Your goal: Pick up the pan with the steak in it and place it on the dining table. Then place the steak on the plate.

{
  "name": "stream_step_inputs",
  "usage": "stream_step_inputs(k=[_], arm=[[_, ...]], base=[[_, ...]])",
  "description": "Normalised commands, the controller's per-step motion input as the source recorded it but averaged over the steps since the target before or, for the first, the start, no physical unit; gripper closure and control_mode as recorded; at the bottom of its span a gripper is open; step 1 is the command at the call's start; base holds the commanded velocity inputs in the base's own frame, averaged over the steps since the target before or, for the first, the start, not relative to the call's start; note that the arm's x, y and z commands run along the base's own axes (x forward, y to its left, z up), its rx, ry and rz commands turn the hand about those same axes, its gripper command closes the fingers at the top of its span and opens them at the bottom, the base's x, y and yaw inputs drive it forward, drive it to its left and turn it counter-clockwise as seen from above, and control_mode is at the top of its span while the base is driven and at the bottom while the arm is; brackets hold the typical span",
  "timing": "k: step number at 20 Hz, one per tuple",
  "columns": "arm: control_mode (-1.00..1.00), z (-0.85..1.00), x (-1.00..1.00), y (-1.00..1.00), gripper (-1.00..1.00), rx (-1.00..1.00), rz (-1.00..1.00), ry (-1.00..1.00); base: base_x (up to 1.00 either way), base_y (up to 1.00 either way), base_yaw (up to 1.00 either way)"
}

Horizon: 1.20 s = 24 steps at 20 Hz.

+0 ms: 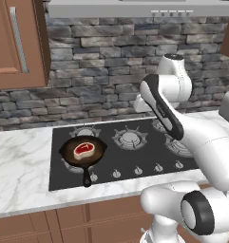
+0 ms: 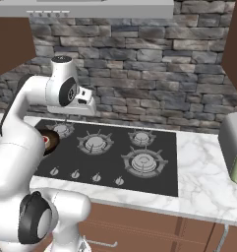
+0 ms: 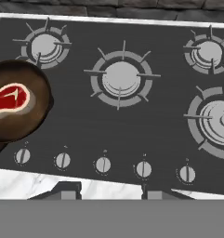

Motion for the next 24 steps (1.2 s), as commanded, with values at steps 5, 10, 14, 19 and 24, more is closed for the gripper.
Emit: stream_step_inputs(k=[5, 10, 14, 19, 24], arm=[[-1.0, 0.0, -0.36, 0.0, -1.0, 0.0, 0.01, -0.11], [-1.0, -0.01, -0.44, 0.29, -1.0, -0.02, 0.06, -0.12], [-1.0, -0.13, -0.25, 0.57, -1.0, 0.0, 0.03, -0.02], [-1.0, -0.24, 0.0, 0.78, -1.0, 0.0, 0.0, 0.02], [-1.0, -0.33, 0.0, 0.79, -1.0, 0.0, 0.0, 0.04]], base=[[0.0, 0.0, 0.0], [0.0, 0.0, 0.0], [0.0, 0.0, 0.0], [0.0, 0.0, 0.0], [0.0, 0.0, 0.0]])
